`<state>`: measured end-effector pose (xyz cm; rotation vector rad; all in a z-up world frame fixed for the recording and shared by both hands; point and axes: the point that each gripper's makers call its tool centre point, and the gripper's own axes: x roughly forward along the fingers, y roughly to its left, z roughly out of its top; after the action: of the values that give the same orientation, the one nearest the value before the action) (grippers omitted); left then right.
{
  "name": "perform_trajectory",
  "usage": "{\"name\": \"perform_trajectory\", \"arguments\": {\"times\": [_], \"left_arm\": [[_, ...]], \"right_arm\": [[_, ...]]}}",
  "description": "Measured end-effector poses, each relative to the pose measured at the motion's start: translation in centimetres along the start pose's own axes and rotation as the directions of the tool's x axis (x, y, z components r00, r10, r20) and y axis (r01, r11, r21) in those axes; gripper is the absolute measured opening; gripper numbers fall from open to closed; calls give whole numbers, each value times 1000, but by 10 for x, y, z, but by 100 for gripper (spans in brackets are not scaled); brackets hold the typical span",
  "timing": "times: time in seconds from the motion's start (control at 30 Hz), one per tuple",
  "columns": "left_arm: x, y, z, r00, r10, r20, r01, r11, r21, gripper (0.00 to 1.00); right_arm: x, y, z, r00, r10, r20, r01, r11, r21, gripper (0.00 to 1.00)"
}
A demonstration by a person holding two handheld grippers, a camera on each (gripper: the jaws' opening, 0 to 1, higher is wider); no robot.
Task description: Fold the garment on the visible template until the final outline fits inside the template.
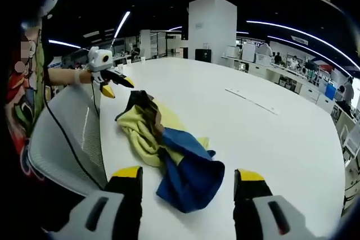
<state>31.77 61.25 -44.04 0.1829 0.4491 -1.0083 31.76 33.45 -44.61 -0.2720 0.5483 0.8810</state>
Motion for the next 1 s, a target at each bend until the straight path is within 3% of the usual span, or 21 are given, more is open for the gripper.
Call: {"name": "perform_trajectory", "arguments": {"times": [0.37, 0.6, 0.77, 1.0], "left_arm": [[0, 5, -3, 1000, 25, -14, -25, 1000, 7, 81], [0, 9, -6, 998, 59, -10, -59, 998, -16, 99], [1, 8, -13, 998, 57, -34, -58, 998, -27, 98], [4, 4, -12, 999, 45, -28, -46, 999, -18, 82]], "right_arm": [[-1, 2, -5, 1000, -5, 7, 4, 1000, 8, 80], [3, -1, -2, 999, -14, 35, 13, 1000, 21, 95], [6, 1, -3, 1000, -11, 27, 11, 1000, 5, 97], [1, 1, -6, 999, -35, 29, 35, 999, 7, 89]]}}
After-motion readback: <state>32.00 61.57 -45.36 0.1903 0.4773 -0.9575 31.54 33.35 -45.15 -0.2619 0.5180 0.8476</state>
